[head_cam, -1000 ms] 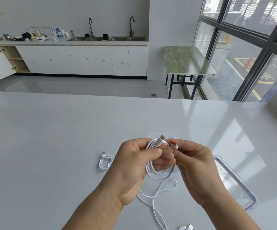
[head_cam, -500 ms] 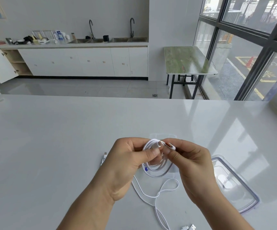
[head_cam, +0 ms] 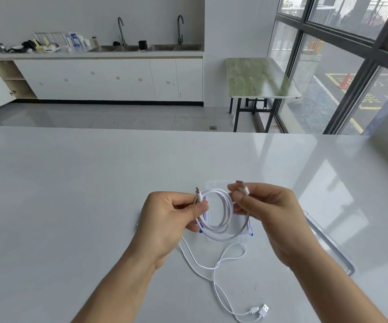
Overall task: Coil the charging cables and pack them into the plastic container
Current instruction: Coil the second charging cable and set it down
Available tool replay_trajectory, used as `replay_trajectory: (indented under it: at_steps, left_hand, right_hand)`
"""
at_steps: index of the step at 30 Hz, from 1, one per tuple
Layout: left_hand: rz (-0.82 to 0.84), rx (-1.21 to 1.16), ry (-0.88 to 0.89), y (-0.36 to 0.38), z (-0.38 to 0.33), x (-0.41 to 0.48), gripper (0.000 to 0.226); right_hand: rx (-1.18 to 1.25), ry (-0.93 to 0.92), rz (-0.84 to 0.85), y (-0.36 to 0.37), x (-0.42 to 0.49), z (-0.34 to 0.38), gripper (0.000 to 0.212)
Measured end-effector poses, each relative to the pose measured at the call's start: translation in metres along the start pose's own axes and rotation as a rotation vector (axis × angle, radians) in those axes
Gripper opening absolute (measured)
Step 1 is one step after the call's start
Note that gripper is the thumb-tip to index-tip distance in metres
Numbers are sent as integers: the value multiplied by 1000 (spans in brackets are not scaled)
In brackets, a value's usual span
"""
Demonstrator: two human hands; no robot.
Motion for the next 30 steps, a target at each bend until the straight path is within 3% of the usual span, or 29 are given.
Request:
replay_trajectory:
  at_steps: [5,10,15,18,23,27,30]
  left_hand:
    - [-45,-230,-39,-10,8,7,12]
    - [-15,-433,-106,-10,16,10,14]
    - [-32,-327,-46,-7,15,10,11]
    - [-102,-242,-18,-5,14,11,9]
    - [-207,-61,22,-7,17,13,14]
    - [-167,45,42,0,15,9,24]
    - [-110,73,24,8,14,8,18]
  right_hand:
    - [-118,4,-99,-24,1,-6,12]
    - [73,38,-146,-34,0,-17,18]
    - [256,36,-227,-38,1,-28,33]
    - [267,-19,-270,-35,-2,-19,29]
    - [80,-158,-202,-22,-16,7,13]
    - [-142,-192,-103,-5,-21,17,9]
    - [-236,-151,-84,-1,-12,9,8]
Point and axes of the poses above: each hand's wrist, its own x-axis towards the middle knuckle, its own y-axis out of the palm, z = x × y, the point moved 3 cm from there along x, towards the middle knuckle, and after that the axes turned 8 degrees about z, right-handed, at the moved point
